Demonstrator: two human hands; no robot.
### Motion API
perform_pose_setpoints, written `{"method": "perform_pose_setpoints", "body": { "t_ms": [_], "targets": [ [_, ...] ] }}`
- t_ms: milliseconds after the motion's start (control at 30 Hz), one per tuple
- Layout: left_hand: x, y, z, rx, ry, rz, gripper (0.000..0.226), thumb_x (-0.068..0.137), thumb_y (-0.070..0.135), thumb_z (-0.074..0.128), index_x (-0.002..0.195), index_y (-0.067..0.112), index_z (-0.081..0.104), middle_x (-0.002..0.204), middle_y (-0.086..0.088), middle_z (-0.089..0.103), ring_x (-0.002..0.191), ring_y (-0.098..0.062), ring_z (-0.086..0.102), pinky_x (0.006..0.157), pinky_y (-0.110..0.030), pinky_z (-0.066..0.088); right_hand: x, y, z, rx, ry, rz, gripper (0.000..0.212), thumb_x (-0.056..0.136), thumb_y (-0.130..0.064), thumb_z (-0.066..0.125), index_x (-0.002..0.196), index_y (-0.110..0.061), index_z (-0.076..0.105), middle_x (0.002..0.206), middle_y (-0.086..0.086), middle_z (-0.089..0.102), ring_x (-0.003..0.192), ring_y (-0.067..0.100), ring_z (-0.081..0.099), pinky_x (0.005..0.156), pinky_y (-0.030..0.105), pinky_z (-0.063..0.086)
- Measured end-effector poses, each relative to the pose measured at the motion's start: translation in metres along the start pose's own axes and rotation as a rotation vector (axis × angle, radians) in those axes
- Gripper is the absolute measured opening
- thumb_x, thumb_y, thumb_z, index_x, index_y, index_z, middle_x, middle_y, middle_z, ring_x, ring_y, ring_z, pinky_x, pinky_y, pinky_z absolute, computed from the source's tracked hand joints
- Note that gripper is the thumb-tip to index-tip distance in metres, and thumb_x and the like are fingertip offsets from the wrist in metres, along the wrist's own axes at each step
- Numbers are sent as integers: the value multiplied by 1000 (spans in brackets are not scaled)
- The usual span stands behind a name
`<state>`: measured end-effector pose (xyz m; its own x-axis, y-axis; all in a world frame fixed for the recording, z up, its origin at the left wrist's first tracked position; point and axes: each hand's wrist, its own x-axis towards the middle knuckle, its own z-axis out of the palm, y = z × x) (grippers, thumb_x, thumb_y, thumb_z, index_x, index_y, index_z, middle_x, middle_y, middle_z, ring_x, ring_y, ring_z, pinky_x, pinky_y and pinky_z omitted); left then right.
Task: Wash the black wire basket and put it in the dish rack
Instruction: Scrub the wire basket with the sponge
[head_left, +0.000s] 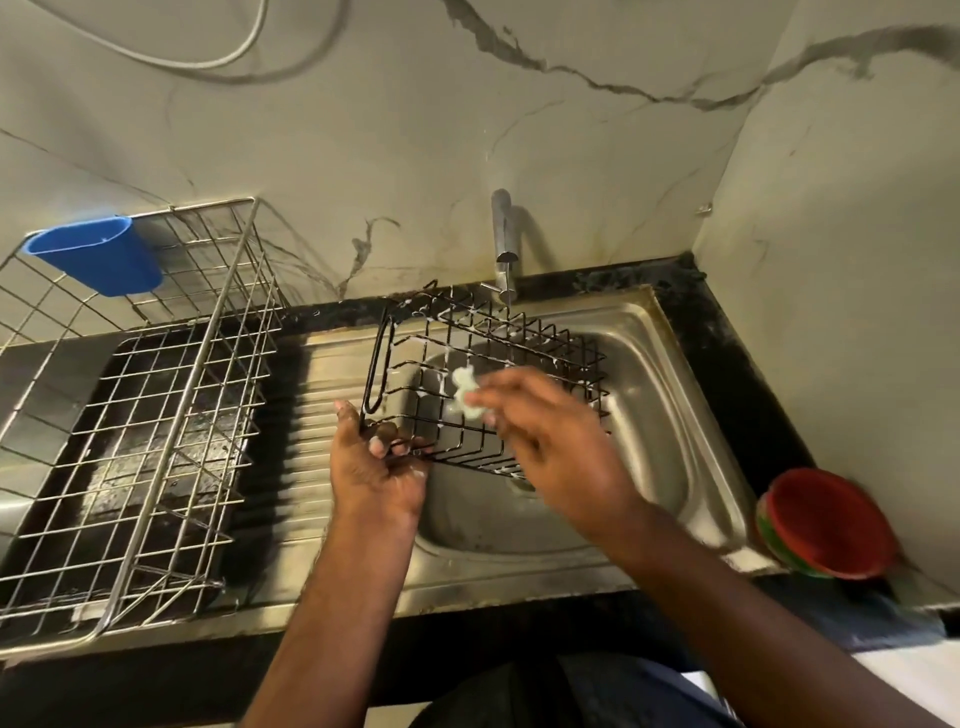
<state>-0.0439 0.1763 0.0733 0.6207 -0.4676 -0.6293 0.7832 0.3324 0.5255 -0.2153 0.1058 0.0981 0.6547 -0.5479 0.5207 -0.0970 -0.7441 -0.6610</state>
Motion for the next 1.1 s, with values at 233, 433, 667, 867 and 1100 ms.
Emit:
{"method": "perform_pose_setpoints", "body": {
  "t_ms": [233, 433, 667, 867, 1100],
  "targets": [
    [2, -3, -15, -56, 1, 19, 40, 83, 52, 74, 57, 23, 67, 36, 6, 36, 41, -6, 31, 72, -25, 30, -25, 44, -18, -185, 32, 249, 29, 97, -11, 59, 122, -24, 66, 127, -4, 60, 113, 8, 56, 94, 31, 54],
    [-2, -6, -17, -39, -52, 12, 36, 84, 53, 68, 68, 25, 52, 33, 4, 34, 35, -8, 36, 66, -27, 24, -19, 47, -30, -118, 43, 532, 27, 95, -16, 64, 122, -23, 66, 120, -7, 63, 89, -9, 59, 72, -5, 38],
    [-1, -13, -17, -54, -142, 31, 30, 70, 47, 76, 75, 28, 54, 41, 3, 53, 39, -5, 33, 71, -32, 32, -22, 22, -20, 41, -6, 111, 27, 94, -4, 65, 118, -15, 70, 117, -3, 62, 100, 4, 62, 83, 14, 52],
    [-8, -6, -19, 7, -232, 78, 34, 65, 48, 86, 68, 26, 60, 35, 4, 40, 34, -4, 36, 60, -22, 31, -16, 71, -43, -158, 107, 550, 24, 96, -18, 64, 119, -24, 66, 120, -4, 66, 91, -1, 63, 67, -2, 41],
    [-29, -13, -10, 85, -299, 73, 31, 58, 47, 92, 59, 24, 71, 40, 5, 53, 29, -3, 43, 67, -21, 51, 18, 64, -59, -59, 267, 619, 33, 94, -19, 66, 127, -20, 63, 122, -5, 66, 103, 2, 63, 75, -4, 39]
  ]
}}
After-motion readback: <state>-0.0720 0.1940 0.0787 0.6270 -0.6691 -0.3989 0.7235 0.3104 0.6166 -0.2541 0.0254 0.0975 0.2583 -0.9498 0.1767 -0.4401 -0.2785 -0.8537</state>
